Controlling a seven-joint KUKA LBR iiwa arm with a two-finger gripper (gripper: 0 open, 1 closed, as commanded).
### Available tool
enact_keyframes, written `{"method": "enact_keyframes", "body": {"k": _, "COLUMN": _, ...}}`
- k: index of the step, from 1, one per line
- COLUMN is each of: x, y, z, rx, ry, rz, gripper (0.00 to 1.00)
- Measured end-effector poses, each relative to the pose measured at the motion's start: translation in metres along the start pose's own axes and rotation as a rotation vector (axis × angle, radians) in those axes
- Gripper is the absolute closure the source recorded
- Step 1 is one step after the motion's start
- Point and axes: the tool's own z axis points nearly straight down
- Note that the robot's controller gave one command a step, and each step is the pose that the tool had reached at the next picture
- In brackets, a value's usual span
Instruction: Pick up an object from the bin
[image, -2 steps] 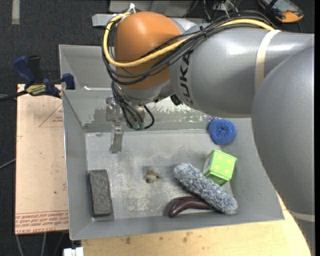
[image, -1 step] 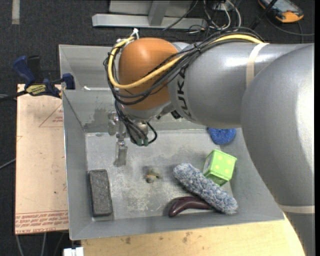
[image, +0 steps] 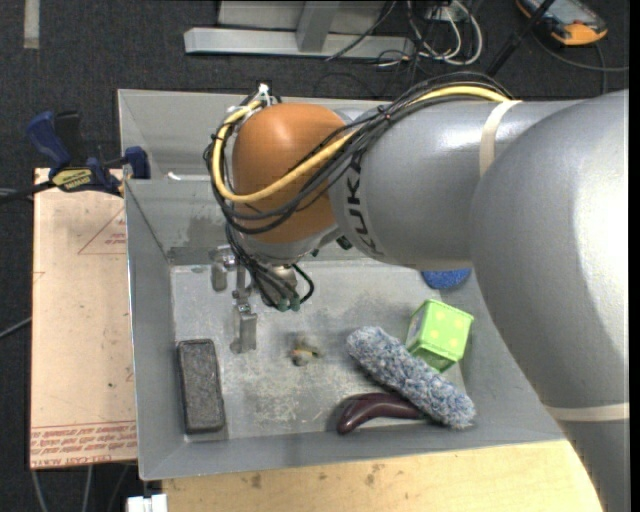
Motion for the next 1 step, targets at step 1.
{"method": "enact_keyframes", "body": {"k": 1, "x": 0.0049, "y": -0.0094, "z": -0.043, "rx": -0.002, "ry": 0.001, "rz": -0.006, "gripper": 0.0}}
